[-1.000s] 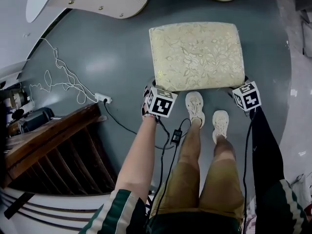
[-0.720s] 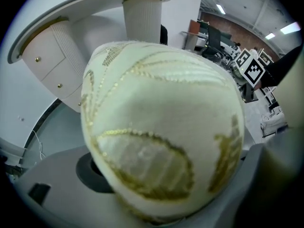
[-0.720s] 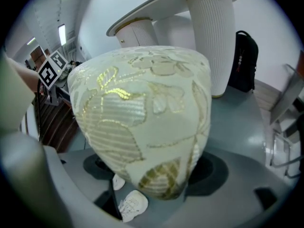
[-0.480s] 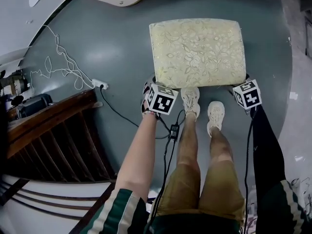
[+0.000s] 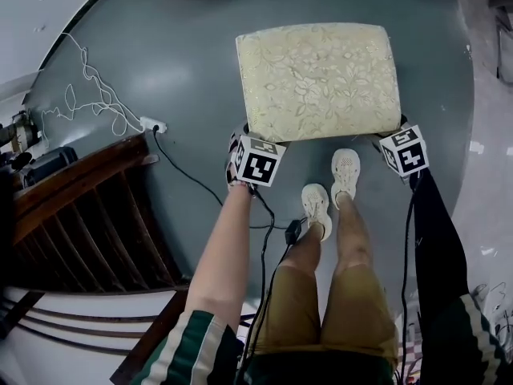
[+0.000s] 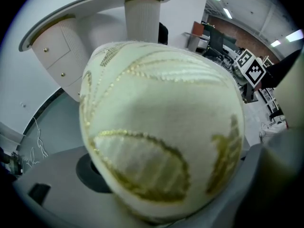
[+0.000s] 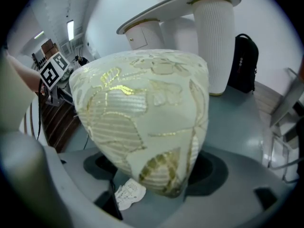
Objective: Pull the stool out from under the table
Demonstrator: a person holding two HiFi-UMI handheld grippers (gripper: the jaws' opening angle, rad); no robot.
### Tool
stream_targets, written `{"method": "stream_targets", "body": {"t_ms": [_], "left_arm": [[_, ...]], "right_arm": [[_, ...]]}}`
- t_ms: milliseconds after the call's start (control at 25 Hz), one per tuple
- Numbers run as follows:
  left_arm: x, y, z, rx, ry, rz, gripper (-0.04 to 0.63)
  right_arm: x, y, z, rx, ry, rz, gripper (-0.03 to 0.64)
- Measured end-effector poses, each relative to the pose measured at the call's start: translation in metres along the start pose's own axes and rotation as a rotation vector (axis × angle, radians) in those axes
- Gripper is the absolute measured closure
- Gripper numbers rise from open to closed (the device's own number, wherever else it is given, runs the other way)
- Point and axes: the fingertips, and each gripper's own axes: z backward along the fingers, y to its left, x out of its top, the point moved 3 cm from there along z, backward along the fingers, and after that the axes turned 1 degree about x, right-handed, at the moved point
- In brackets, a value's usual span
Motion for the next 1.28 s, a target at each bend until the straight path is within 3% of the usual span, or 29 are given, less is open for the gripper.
{"method": "stream_targets", "body": {"t_ms": [800, 1280], "left_arm": [[-0.002, 0.0, -0.01, -0.032, -0.003, 0.005, 0.153], [-0.003, -0.006, -0.002, -0.098, 0.072, 0.041, 0.155]], "right_arm": [[0.001, -0.002, 0.001, -0.03, 0.063, 0.005, 0.196], [0.004, 0.0, 0.014, -0.005, 0.145, -0.012, 0.196]]}}
